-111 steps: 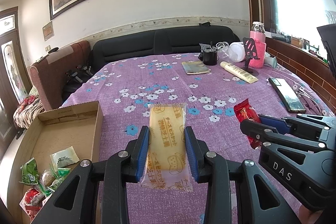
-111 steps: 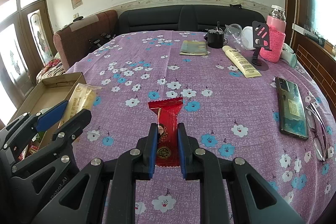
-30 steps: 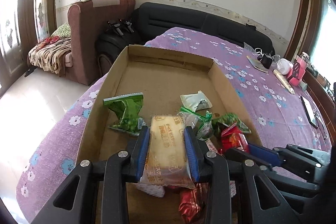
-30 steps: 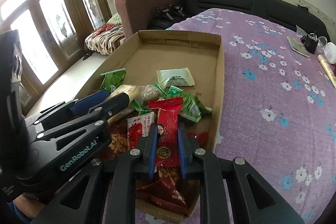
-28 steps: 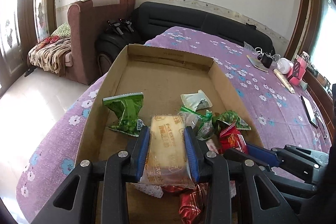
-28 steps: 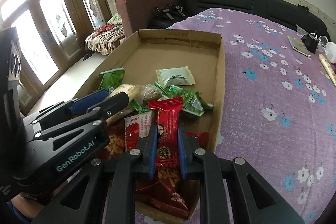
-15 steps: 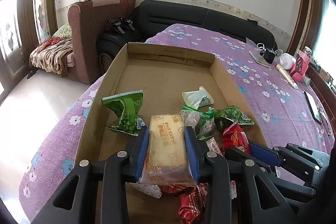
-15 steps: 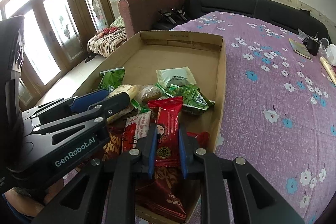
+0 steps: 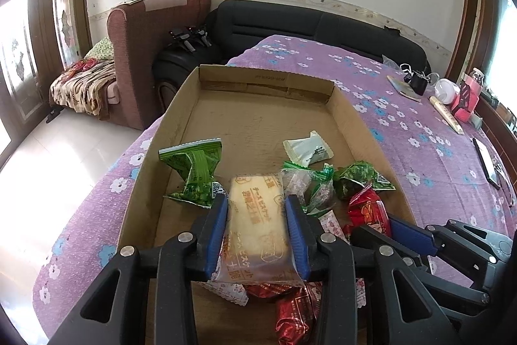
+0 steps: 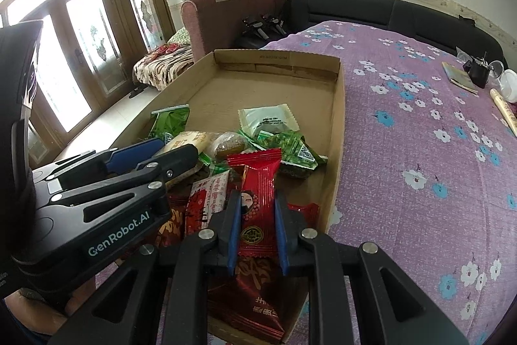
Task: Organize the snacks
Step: 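Lower both held snacks into the box and open both grippers to release them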
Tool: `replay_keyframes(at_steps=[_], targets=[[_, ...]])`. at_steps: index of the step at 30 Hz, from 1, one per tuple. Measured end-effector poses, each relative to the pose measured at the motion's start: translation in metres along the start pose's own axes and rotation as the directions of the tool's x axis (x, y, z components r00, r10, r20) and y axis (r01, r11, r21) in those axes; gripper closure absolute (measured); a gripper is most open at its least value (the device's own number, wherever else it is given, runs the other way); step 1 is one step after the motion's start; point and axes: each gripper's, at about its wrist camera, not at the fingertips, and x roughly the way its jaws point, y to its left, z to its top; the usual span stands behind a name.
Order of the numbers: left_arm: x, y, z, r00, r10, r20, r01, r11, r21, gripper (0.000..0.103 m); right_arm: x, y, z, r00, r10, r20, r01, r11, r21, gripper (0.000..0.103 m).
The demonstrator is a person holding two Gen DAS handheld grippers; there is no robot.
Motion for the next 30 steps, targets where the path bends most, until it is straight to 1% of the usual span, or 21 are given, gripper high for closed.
replay_keyframes(at_steps=[8, 11, 13, 15, 22, 26, 28, 30], targets=[[-0.001, 0.002, 0.000, 1.000, 0.015, 0.001, -0.015, 1.000, -0.003, 0.061, -0.001, 0.000, 0.000, 1.000, -0.017, 0.000, 0.017, 1.000, -0.002, 0.084], [-0.002, 0.003, 0.000, 1.000, 0.023, 0.006, -0.023, 1.000, -0.010, 0.059, -0.001, 0.001, 0.000, 1.000, -0.023, -0.001, 0.023, 1.000, -0.005, 0.084], [-0.004, 0.005, 0.000, 1.000, 0.026, 0.013, -0.026, 1.000, -0.018, 0.054, -0.002, 0.001, 0.000, 1.000, -0.021, -0.002, 0.021, 1.000, -0.006, 0.081], [-0.006, 0.007, -0.001, 0.999, 0.029, 0.021, -0.029, 0.999, -0.024, 0.051, -0.004, 0.002, 0.000, 1.000, -0.022, 0.005, 0.022, 1.000, -0.010, 0.074], [-0.012, 0.010, -0.001, 0.999, 0.026, 0.048, -0.024, 0.999, -0.038, 0.044, -0.013, 0.005, -0.001, 0.999, -0.034, 0.025, 0.035, 0.999, -0.024, 0.069], [-0.018, 0.012, -0.002, 0.997, 0.024, 0.080, -0.020, 0.998, -0.051, 0.039, -0.023, 0.005, -0.002, 0.998, -0.040, 0.043, 0.042, 0.999, -0.026, 0.066], [-0.022, 0.013, -0.003, 0.995, 0.024, 0.097, -0.018, 0.998, -0.060, 0.037, -0.028, 0.005, -0.004, 0.998, -0.043, 0.056, 0.045, 0.999, -0.030, 0.062], [-0.025, 0.013, -0.004, 0.993, 0.025, 0.111, -0.018, 0.998, -0.063, 0.036, -0.033, 0.005, -0.006, 0.996, -0.052, 0.071, 0.055, 0.998, -0.038, 0.055]])
